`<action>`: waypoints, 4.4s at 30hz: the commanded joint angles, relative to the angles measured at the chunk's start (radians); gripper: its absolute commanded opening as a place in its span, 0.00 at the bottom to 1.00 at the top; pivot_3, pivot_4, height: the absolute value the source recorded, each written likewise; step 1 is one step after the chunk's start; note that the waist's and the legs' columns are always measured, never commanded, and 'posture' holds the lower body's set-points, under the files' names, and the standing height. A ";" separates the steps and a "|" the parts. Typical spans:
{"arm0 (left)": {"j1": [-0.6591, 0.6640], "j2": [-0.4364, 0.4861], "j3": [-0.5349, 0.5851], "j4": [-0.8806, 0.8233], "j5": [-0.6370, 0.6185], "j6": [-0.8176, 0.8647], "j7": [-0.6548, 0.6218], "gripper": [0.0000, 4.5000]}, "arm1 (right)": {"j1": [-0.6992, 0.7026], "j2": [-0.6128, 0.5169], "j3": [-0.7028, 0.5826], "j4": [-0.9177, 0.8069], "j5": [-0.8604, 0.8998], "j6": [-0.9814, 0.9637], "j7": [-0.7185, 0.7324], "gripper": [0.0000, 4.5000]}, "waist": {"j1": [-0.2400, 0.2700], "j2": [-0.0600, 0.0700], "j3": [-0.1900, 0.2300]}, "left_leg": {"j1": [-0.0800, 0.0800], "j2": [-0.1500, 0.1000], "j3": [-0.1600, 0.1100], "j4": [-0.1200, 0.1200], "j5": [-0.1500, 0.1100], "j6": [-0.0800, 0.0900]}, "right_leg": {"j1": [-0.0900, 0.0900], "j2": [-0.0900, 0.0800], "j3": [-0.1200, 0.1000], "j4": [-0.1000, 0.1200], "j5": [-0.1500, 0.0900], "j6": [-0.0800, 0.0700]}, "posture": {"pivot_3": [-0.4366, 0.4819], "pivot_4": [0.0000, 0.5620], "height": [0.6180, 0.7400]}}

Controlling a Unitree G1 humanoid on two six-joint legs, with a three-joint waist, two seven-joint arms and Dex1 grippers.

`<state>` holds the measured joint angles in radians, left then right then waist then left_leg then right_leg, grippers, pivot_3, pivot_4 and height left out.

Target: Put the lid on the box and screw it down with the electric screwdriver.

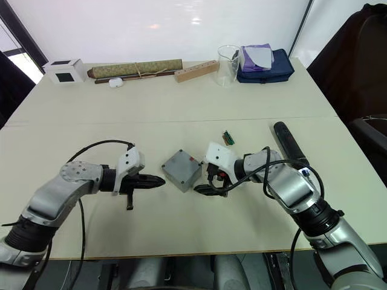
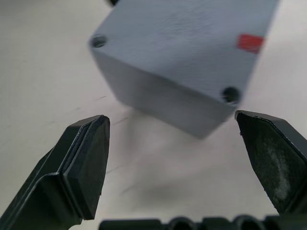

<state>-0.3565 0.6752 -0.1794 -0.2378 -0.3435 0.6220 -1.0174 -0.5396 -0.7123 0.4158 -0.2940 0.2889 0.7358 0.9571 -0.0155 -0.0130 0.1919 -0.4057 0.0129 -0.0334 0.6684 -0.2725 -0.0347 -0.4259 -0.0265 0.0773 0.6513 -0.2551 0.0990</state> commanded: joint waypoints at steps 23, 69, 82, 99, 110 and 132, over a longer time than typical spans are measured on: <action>-0.067 -0.016 0.014 0.094 0.055 -0.106 0.021 0.00 | 0.042 0.038 -0.086 -0.215 0.100 0.166 -0.072 1.00 | -0.003 0.000 0.000 | 0.000 0.000 0.000 0.000 0.000 0.000 | 0.000 0.000 0.000 0.001 0.000 0.000 | 0.48 0.27 1.00; -0.069 0.034 0.180 -0.191 -0.169 0.167 0.165 0.00 | -0.258 0.288 -0.364 0.812 -0.133 -0.364 -0.289 0.30 | -0.031 0.000 0.000 | 0.001 -0.001 0.000 -0.002 0.000 0.000 | 0.000 0.000 0.001 0.003 0.000 0.000 | 0.48 0.27 1.00; -0.064 0.031 0.158 -0.193 -0.164 0.156 0.175 0.00 | -0.265 0.302 -0.368 0.824 -0.146 -0.375 -0.278 0.30 | -0.030 0.000 0.000 | 0.001 -0.001 0.000 -0.002 0.000 0.000 | 0.000 -0.001 0.001 0.003 0.000 0.000 | 0.48 0.27 1.00; -0.066 0.024 0.136 -0.172 -0.143 0.127 0.180 0.00 | -0.318 0.317 -0.359 0.931 -0.171 -0.430 -0.275 0.30 | -0.031 0.000 0.000 | 0.002 -0.001 0.000 -0.002 0.000 0.000 | 0.000 -0.001 0.001 0.003 0.000 0.000 | 0.48 0.27 1.00; -0.065 0.020 0.133 -0.169 -0.142 0.124 0.187 0.00 | -0.325 0.321 -0.361 0.936 -0.174 -0.436 -0.274 0.02 | -0.031 0.000 0.000 | 0.002 -0.001 0.000 -0.002 0.000 0.000 | 0.000 -0.001 0.001 0.003 0.000 0.000 | 0.48 0.27 1.00; -0.063 0.032 0.138 -0.133 -0.138 0.103 0.169 0.00 | -0.237 0.273 -0.409 0.582 -0.095 -0.280 -0.226 0.02 | -0.030 0.000 0.000 | 0.001 -0.001 0.000 -0.002 0.000 0.000 | 0.000 -0.001 0.001 0.003 0.000 0.000 | 0.48 0.27 1.00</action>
<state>-0.4150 0.6965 -0.0572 -0.3565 -0.4841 0.7477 -0.8441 -0.7856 -0.4224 0.0244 0.3743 0.1662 0.4382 0.7168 -0.0451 -0.0133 0.1923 -0.4043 0.0123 -0.0335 0.6664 -0.2722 -0.0352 -0.4262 -0.0270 0.0778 0.6543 -0.2546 0.0986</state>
